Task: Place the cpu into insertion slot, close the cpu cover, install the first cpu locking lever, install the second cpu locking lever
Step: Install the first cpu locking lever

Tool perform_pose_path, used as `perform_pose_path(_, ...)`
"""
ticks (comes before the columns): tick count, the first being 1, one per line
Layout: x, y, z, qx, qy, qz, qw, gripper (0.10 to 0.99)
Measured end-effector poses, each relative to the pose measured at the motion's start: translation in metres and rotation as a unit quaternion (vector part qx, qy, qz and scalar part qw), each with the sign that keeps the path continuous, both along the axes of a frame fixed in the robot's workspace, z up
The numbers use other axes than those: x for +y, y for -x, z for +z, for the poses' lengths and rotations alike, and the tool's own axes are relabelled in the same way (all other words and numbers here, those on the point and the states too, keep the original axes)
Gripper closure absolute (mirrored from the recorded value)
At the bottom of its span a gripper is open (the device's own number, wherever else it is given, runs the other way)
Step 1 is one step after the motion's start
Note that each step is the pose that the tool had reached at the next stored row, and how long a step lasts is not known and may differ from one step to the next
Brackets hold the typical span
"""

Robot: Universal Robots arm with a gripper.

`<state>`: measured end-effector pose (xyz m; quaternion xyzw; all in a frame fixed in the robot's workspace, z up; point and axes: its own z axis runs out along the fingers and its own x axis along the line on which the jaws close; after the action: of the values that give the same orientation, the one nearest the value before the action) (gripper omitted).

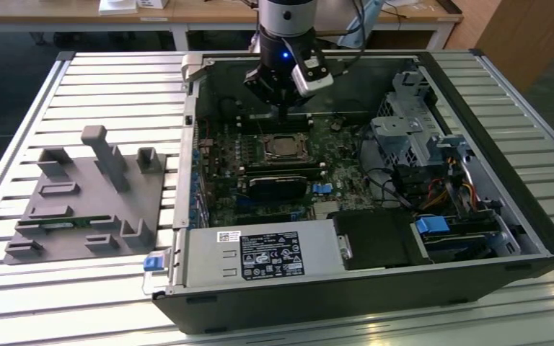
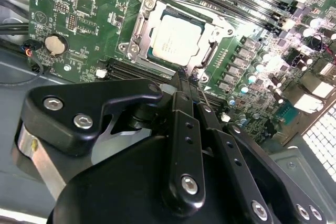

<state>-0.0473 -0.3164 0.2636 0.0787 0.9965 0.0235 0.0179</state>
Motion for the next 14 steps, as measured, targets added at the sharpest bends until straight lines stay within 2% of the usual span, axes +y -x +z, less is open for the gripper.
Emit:
perform_pose_path(3,0.0000,0.0002,0.0000,-0.0004,0.0000,0.013,0.9999,0.980)
perform_pose_path(6,0.0000,0.0002,-0.0001,-0.0004,-0.0001,0.040,0.9992,0.980)
perform_pose_path(8,0.0000,0.0007,-0.0001,-0.0007,0.0000,0.048,0.9988,0.980)
perform_pose_path(10,-0.0001,0.0043,-0.0001,-0.0026,0.0000,0.050,0.9988,0.980)
perform_pose_path(14,0.0000,0.0160,-0.0002,-0.0087,0.0004,0.050,0.9987,0.980)
